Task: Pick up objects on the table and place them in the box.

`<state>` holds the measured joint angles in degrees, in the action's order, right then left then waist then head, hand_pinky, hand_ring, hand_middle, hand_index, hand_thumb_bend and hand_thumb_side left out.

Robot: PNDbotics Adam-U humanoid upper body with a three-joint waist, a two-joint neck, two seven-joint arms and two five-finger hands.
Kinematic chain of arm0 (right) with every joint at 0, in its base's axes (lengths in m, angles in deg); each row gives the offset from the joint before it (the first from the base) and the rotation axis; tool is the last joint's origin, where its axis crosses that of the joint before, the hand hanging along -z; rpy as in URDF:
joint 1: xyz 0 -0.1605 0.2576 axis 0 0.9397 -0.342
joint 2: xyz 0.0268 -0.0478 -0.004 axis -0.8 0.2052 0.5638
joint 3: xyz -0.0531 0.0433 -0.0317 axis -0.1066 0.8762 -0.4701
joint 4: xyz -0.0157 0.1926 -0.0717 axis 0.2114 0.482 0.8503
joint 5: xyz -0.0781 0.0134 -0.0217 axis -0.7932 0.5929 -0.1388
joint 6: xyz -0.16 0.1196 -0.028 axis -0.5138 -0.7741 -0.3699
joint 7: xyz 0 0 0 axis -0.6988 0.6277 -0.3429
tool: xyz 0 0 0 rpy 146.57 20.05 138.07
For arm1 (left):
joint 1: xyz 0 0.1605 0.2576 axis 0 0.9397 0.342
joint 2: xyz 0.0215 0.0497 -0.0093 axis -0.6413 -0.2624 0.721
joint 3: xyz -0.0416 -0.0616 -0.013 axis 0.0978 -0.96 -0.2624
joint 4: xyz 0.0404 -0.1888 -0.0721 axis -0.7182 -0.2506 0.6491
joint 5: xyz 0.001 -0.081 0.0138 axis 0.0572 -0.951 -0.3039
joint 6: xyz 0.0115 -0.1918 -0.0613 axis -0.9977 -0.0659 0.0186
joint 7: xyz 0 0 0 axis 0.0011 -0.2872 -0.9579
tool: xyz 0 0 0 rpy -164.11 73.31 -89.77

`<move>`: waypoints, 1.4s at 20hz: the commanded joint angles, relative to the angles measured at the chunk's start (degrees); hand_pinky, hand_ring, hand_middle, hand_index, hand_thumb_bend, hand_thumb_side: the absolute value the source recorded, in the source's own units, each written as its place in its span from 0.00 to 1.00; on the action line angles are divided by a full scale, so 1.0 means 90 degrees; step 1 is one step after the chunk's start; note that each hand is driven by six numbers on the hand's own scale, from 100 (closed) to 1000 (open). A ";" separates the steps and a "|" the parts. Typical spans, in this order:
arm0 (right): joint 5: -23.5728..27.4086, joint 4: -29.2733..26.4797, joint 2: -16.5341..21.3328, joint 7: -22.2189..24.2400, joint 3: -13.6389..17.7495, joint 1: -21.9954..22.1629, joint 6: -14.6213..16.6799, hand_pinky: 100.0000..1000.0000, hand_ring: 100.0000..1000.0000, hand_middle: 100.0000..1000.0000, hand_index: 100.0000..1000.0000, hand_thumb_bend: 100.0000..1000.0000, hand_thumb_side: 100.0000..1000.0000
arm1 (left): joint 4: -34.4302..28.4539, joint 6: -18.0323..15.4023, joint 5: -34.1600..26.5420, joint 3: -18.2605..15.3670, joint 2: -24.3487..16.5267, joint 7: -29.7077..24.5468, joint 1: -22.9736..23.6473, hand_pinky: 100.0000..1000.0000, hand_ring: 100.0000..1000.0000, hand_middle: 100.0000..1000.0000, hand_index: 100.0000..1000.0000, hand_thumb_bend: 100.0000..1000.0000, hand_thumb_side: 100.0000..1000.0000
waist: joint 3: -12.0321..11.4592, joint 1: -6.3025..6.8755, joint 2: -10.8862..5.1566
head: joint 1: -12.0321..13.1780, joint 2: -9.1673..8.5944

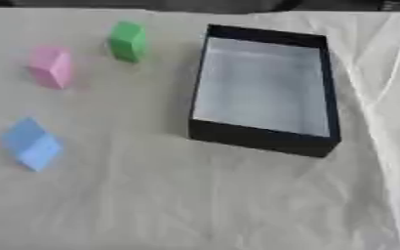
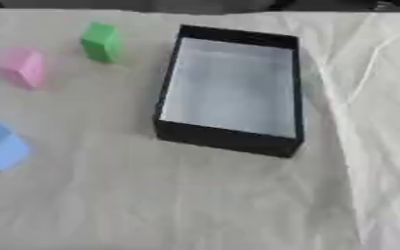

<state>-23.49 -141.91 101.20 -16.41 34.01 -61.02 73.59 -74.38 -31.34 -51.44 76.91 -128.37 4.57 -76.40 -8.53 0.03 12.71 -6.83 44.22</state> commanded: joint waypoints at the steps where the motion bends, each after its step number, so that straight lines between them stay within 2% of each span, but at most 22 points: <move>1: -0.0003 -0.0079 0.0117 0.0013 0.0053 -0.0055 0.0023 0.87 0.81 0.84 0.86 0.00 0.75 | -0.0118 -0.0008 0.0031 -0.0089 -0.0184 -0.0044 -0.0073 0.76 0.70 0.72 0.86 0.37 0.66 | -0.0017 0.0035 -0.0020 | -0.0089 -0.0011; 11: 0.0005 -0.0126 0.0097 0.0042 0.0031 -0.0029 0.0029 0.87 0.80 0.83 0.85 0.00 0.74 | -0.0216 0.0018 0.0157 -0.0024 -0.0198 -0.0230 -0.0133 0.76 0.70 0.72 0.86 0.39 0.64 | -0.0037 0.0057 -0.0018 | -0.0062 -0.0011; 14: 0.0001 -0.0119 0.0099 0.0046 0.0020 -0.0029 0.0018 0.87 0.80 0.83 0.85 0.00 0.74 | -0.0273 -0.0031 0.0347 0.0046 -0.0271 -0.0478 -0.0197 0.77 0.71 0.72 0.87 0.41 0.62 | -0.0023 0.0068 -0.0025 | -0.0033 -0.0011; 16: -0.0007 -0.0119 0.0103 0.0064 -0.0002 -0.0028 0.0009 0.87 0.80 0.83 0.85 0.00 0.74 | -0.0452 -0.0108 0.0675 0.0129 -0.0378 -0.0955 -0.0182 0.78 0.72 0.74 0.87 0.45 0.60 | -0.0006 0.0070 -0.0027 | -0.0027 -0.0011; 24: -0.0064 -0.0093 0.0139 0.0113 -0.0034 0.0013 -0.0031 0.87 0.79 0.82 0.85 0.00 0.74 | -0.1899 -0.0611 0.2330 0.0428 -0.1137 -0.3896 0.0197 0.82 0.78 0.81 0.91 0.56 0.59 | -0.0056 0.0090 -0.0034 | -0.0127 -0.0011; 28: -0.0071 -0.0085 0.0139 0.0136 -0.0051 0.0004 -0.0047 0.87 0.79 0.82 0.85 0.00 0.74 | -0.2055 -0.0440 0.2744 0.0597 -0.1348 -0.5650 0.0168 0.83 0.80 0.83 0.91 0.56 0.59 | -0.0060 0.0110 -0.0061 | -0.0110 -0.0011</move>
<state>-23.84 -142.13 100.82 -15.32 33.27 -60.49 73.22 -91.74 -35.63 -28.00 82.50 -137.35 -41.98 -74.19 -9.01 0.25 12.71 -7.72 44.22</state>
